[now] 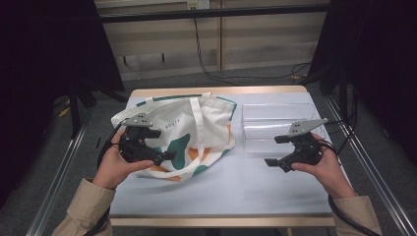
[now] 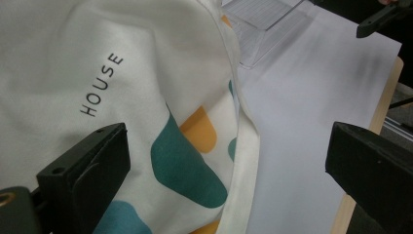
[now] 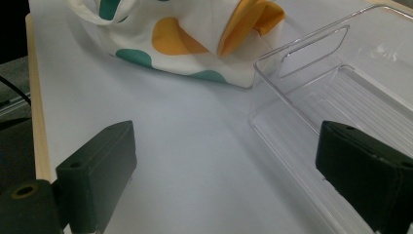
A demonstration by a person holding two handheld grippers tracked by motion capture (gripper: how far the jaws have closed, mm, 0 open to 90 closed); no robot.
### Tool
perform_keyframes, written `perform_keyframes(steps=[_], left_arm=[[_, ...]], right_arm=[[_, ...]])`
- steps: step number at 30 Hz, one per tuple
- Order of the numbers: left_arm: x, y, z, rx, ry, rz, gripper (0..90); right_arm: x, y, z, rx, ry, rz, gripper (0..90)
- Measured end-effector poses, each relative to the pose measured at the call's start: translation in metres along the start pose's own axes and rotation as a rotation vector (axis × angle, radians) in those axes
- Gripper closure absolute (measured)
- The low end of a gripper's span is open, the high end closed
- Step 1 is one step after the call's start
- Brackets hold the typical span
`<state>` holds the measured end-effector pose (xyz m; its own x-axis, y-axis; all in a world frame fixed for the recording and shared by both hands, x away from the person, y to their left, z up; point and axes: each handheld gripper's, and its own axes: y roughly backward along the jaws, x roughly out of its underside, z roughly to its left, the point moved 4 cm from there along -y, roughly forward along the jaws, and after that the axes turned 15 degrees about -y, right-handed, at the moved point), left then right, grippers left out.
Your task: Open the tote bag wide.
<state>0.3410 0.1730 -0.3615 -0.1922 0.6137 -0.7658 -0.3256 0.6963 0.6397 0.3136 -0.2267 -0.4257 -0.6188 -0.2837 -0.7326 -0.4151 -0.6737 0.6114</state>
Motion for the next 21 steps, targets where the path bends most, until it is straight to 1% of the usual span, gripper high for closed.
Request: perform_keyframes(steps=[1, 2, 3, 4, 6, 7, 9, 10, 12, 15, 17, 18, 20, 21], left_arm=[[-0.001, 0.001, 0.001, -0.005, -0.01, 0.006, 2.6], [-0.003, 0.001, 0.001, 0.001, -0.007, -0.003, 2.6], [-0.004, 0.002, 0.002, 0.004, -0.008, 0.001, 2.6], [-0.005, 0.002, 0.003, 0.001, 0.001, 0.003, 2.6], [-0.007, 0.003, 0.005, -0.003, -0.008, 0.016, 2.6], [-0.008, 0.003, 0.006, -0.001, -0.007, 0.011, 2.6], [-0.009, 0.003, 0.008, 0.0, -0.011, 0.023, 2.6], [-0.01, 0.003, 0.009, -0.005, -0.007, 0.027, 2.6], [-0.012, 0.003, 0.012, -0.001, -0.005, 0.024, 2.7], [-0.015, 0.004, 0.015, -0.012, -0.016, 0.025, 3.1], [-0.018, 0.006, 0.018, -0.016, -0.006, 0.022, 3.3], [-0.018, 0.006, 0.02, -0.016, -0.012, 0.019, 3.3], [-0.02, 0.006, 0.022, -0.021, -0.011, 0.024, 3.3], [-0.02, 0.006, 0.023, -0.024, -0.003, 0.023, 3.3]], right_arm=[[0.0, -0.001, 0.0, -0.002, 0.0, 0.0, 7.1], [-0.001, -0.001, 0.0, -0.008, -0.001, 0.0, 7.1], [-0.001, -0.002, 0.0, -0.008, 0.001, 0.002, 7.1], [-0.001, -0.002, 0.0, -0.009, 0.003, 0.003, 7.1], [-0.002, -0.003, 0.0, -0.014, 0.001, 0.0, 7.1], [-0.002, -0.004, 0.0, -0.015, -0.001, 0.002, 7.1], [-0.003, -0.005, 0.001, -0.018, 0.0, 0.002, 7.1], [-0.003, -0.006, 0.001, -0.018, 0.0, 0.003, 7.2], [-0.004, -0.006, 0.001, -0.019, 0.002, 0.005, 7.2], [-0.006, -0.006, 0.001, -0.022, 0.002, 0.0, 7.2], [-0.008, -0.006, 0.001, -0.025, 0.006, -0.001, 7.2], [-0.009, -0.006, 0.002, -0.027, 0.008, 0.001, 7.2], [-0.01, -0.007, 0.003, -0.03, 0.01, 0.0, 7.3], [-0.011, -0.008, 0.003, -0.029, 0.009, 0.001, 7.4]])
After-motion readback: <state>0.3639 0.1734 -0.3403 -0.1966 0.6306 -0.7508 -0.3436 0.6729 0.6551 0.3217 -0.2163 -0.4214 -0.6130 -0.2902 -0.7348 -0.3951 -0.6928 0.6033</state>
